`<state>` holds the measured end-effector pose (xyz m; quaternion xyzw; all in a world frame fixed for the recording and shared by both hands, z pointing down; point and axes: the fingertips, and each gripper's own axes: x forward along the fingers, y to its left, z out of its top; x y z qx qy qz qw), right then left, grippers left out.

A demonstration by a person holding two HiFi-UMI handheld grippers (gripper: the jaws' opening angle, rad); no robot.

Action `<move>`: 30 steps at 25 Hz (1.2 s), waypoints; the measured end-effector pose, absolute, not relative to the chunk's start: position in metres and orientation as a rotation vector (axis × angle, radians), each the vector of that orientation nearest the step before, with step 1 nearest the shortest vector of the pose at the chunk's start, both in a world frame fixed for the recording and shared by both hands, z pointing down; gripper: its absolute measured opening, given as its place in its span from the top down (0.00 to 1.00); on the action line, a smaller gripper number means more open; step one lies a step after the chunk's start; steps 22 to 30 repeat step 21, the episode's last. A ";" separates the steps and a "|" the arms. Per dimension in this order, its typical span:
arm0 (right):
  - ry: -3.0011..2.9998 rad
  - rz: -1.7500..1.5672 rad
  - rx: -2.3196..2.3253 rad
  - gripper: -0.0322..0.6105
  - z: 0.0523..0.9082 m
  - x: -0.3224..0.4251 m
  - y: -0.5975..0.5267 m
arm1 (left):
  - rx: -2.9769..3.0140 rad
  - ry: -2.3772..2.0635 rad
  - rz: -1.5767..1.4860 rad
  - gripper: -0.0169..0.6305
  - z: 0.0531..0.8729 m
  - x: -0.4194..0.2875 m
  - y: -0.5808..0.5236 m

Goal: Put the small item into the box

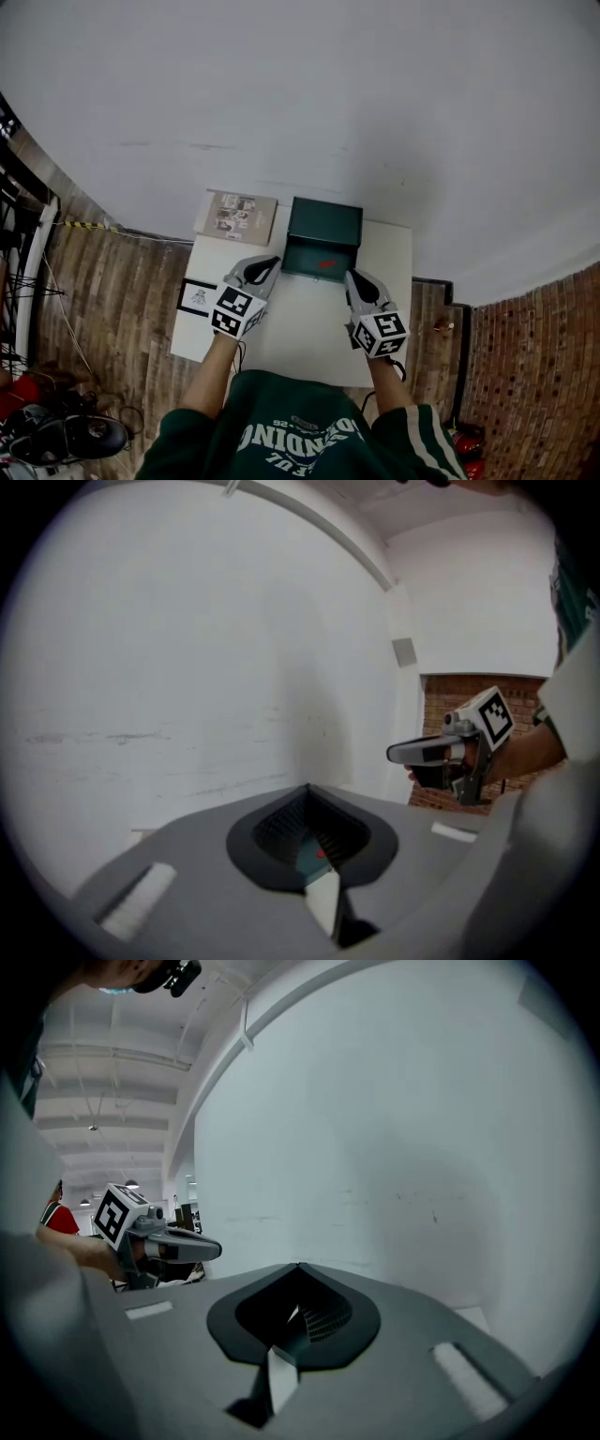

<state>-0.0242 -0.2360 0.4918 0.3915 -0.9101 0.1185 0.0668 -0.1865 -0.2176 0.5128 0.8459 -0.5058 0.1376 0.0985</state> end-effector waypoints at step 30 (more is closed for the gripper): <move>-2.732 0.374 1.199 0.95 0.496 -0.013 -0.230 | 2.532 -1.448 0.396 0.89 0.514 -0.170 -0.213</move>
